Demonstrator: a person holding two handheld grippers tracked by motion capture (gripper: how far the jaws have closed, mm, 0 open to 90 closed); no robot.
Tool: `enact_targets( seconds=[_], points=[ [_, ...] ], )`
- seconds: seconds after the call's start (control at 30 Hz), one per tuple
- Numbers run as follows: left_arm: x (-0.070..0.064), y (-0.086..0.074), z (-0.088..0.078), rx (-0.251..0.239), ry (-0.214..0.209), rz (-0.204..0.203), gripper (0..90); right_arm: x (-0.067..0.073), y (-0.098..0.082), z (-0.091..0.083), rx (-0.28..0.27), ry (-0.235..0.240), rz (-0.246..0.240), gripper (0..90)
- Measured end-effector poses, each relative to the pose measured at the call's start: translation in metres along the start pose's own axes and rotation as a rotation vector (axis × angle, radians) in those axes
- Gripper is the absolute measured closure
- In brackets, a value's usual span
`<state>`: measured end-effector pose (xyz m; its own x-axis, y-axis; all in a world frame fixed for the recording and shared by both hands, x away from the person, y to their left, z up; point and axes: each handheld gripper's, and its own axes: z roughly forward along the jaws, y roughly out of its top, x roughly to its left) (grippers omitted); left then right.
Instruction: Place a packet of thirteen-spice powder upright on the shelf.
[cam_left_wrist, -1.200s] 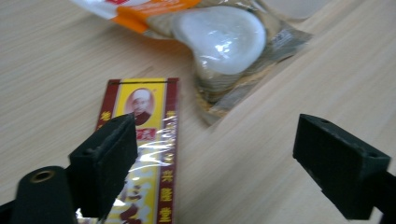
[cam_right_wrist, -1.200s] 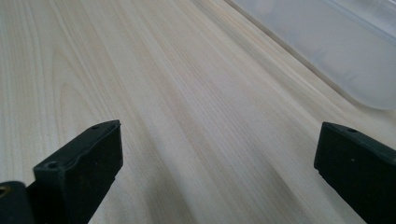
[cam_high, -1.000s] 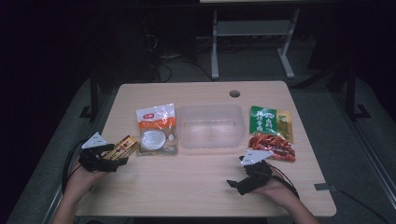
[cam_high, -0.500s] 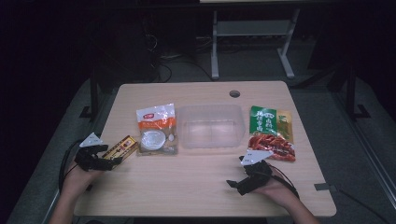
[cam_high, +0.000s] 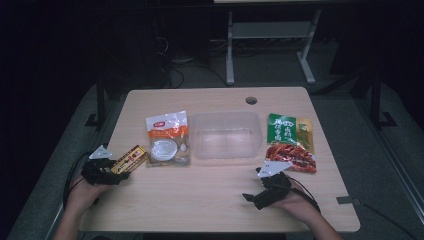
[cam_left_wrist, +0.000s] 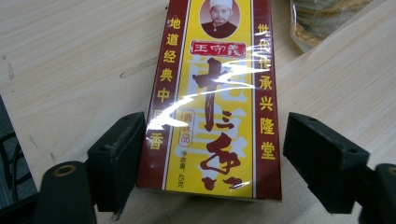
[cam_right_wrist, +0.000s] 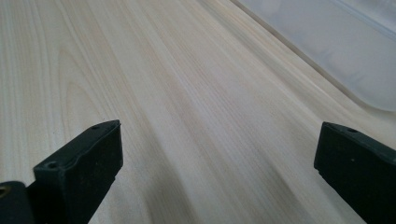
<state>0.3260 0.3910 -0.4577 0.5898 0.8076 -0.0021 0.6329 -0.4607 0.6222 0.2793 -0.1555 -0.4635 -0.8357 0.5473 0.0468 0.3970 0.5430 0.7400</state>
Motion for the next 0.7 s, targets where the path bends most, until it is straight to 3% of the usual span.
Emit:
enact_targets(
  seconds=[0.4,0.7],
  points=[
    [0.001,0.0,-0.001,0.017,0.004,0.002,31.0,0.0,0.0,0.0,0.0,0.0,0.001,0.8],
    [0.001,0.005,-0.01,-0.036,-0.016,-0.065,31.7,-0.001,0.0,0.001,-0.001,0.001,0.002,0.8]
  ],
)
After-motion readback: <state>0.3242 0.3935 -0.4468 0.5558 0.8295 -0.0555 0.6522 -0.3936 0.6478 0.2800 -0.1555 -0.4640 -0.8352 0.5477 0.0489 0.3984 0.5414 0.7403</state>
